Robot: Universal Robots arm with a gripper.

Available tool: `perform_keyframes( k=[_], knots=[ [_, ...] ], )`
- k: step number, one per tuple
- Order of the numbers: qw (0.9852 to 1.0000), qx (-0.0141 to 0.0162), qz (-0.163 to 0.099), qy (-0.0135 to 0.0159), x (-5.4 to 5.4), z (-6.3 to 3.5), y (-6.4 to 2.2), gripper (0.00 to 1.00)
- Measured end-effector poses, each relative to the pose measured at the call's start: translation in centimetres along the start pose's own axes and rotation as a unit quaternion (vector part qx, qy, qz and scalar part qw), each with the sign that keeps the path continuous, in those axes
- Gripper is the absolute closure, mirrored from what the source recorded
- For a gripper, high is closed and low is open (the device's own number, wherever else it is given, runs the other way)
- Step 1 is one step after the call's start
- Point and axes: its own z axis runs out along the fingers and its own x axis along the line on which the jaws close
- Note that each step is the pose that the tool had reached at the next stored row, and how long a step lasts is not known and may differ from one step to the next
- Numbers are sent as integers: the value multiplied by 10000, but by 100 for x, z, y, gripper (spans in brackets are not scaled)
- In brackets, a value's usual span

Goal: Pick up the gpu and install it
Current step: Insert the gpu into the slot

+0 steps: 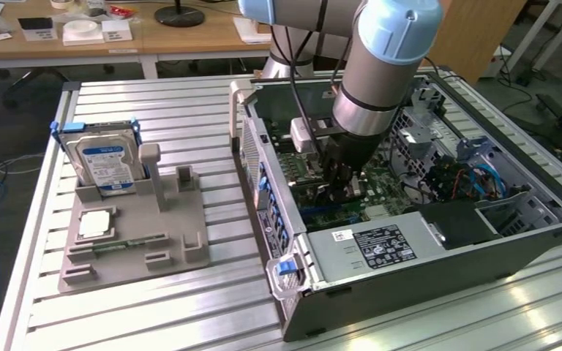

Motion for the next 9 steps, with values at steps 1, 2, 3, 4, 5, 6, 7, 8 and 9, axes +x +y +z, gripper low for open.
perform_keyframes(
  k=[1, 2, 3, 4, 5, 6, 7, 8, 9],
  knots=[
    [10000, -6, 0, 0, 0, 2, -1, 72],
    [10000, -17, 0, -1, 0, 3, -7, 72],
    [10000, -28, 1, -1, -1, 4, -11, 72],
    [10000, -39, 2, -1, -2, 4, -16, 72],
    [10000, -48, 3, 0, -2, 3, -18, 72],
    [10000, -51, 4, 1, -4, 4, -18, 72],
    [10000, -52, 4, 11, -9, 5, -18, 72],
    [10000, -53, 4, 37, -16, 6, -18, 72],
    [10000, -52, 4, 72, -24, 7, -18, 72]
  ],
)
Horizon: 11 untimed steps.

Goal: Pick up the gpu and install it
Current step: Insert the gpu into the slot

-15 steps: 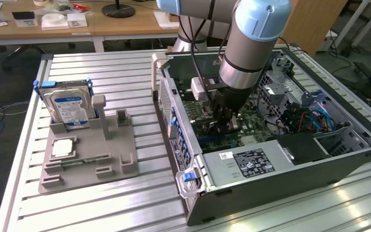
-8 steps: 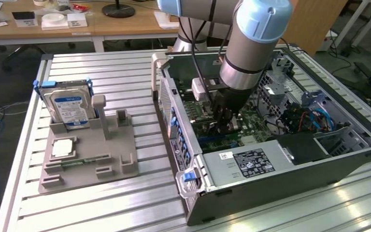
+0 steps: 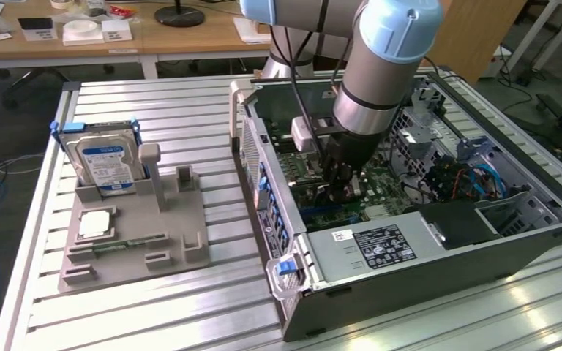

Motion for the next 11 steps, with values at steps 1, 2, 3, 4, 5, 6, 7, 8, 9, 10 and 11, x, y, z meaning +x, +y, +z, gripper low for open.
perform_keyframes(
  k=[1, 2, 3, 4, 5, 6, 7, 8, 9, 10, 11],
  knots=[
    [10000, 1, 0, 36, -8, 1, 0, 72],
    [10000, 3, 0, 73, -18, 2, 0, 72],
    [10000, 3, 1, 96, -23, 2, 0, 72],
    [9999, 3, 0, 101, -23, 3, 0, 72],
    [9999, 3, 0, 101, -23, 3, 0, 72],
    [9999, 3, 0, 101, -23, 3, 0, 72],
    [9999, 3, 0, 102, -24, 2, -1, 72],
    [9999, 3, 1, 102, -24, 2, -5, 72],
    [9999, 3, 1, 102, -25, 2, -12, 72],
    [9999, 3, 1, 102, -25, 2, -15, 72],
    [9999, 3, 1, 101, -26, 2, -16, 72]
  ],
)
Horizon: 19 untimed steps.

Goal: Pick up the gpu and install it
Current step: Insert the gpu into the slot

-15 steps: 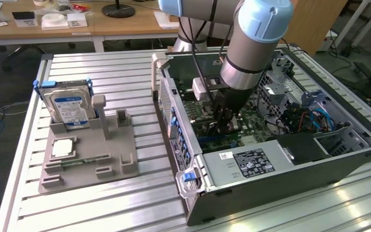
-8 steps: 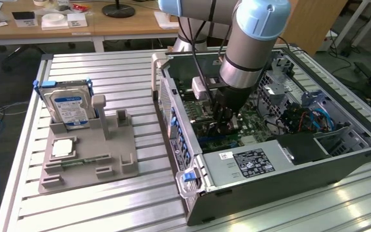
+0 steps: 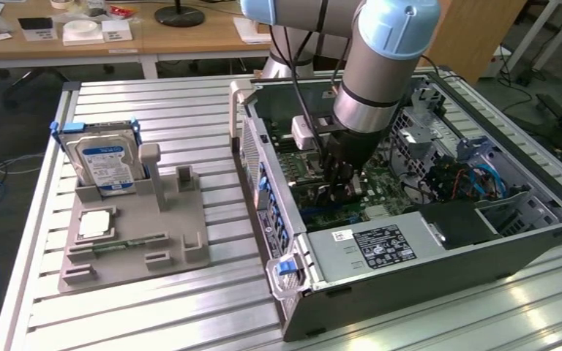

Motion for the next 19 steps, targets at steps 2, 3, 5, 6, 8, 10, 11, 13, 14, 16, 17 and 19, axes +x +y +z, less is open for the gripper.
perform_keyframes(
  k=[2, 3, 5, 6, 8, 10, 11, 13, 14, 16, 17, 19],
  knots=[
    [10000, 0, -1, -1, -4, 0, -1, 72],
    [10000, 0, 0, 0, -8, 1, -1, 72],
    [10000, 0, -1, 0, -19, 2, 3, 72],
    [10000, 0, 0, 0, -19, 3, 7, 72],
    [10000, 0, -1, 1, -19, 5, 14, 72],
    [10000, 0, -1, 0, -19, 9, 16, 72],
    [10000, 0, -1, 0, -19, 11, 19, 72],
    [10000, 1, 0, 0, -19, 16, 24, 72],
    [10000, 0, -1, 0, -19, 18, 27, 72],
    [10000, 0, -2, 1, -19, 21, 28, 72],
    [10000, 0, -2, 1, -19, 21, 28, 72],
    [10000, 0, -1, 1, -19, 22, 30, 72]
  ],
)
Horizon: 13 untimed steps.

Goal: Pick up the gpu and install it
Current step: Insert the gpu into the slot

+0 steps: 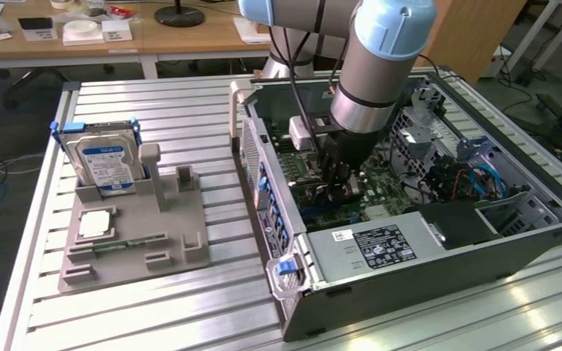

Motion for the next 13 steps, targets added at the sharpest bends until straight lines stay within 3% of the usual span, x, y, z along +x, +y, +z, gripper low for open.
perform_keyframes(
  k=[13],
  knots=[
    [10000, -1, 0, 0, 2, 47, 0, 72]
  ],
)
